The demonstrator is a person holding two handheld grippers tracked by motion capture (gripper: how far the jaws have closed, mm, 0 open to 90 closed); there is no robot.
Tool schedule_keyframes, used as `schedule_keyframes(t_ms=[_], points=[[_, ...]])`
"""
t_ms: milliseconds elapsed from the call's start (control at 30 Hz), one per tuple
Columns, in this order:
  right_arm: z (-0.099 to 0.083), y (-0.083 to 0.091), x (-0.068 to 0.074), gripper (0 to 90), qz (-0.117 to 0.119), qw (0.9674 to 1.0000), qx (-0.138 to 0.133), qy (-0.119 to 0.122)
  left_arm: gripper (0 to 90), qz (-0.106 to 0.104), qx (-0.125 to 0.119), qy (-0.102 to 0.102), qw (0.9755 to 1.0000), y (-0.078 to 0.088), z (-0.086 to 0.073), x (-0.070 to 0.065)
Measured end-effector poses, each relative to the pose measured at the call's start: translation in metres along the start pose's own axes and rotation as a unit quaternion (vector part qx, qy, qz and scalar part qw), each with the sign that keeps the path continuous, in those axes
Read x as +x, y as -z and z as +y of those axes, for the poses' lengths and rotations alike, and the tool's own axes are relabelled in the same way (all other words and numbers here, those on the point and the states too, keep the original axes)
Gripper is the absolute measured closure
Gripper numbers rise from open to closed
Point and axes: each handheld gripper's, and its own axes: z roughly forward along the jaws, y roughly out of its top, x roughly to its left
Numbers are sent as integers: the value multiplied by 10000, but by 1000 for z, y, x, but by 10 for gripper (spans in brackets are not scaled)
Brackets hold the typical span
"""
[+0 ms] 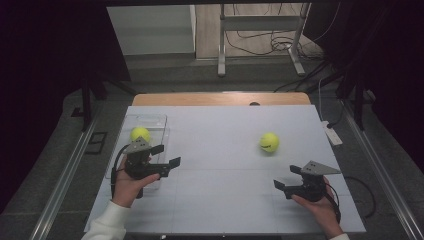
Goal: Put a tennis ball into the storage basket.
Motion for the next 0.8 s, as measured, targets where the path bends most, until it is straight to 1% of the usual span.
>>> schedule_keyframes(t_ms=[67, 267, 533, 800], points=[[0, -1, 0, 122, -7, 10000, 5, 2, 177, -7, 3, -16, 10000, -1, 1, -1], [0, -2, 2, 122, -20, 10000, 39, 24, 176, -60, 26, -171, 9998, -7, 6, -6], [0, -3, 0, 122, 13, 10000, 46, 41, 173, -59, 115, -243, 9996, -18, 10, -12], [1, -3, 1, 123, 63, 10000, 5, 66, 172, -88, 170, -307, 9993, -28, 12, -22]])
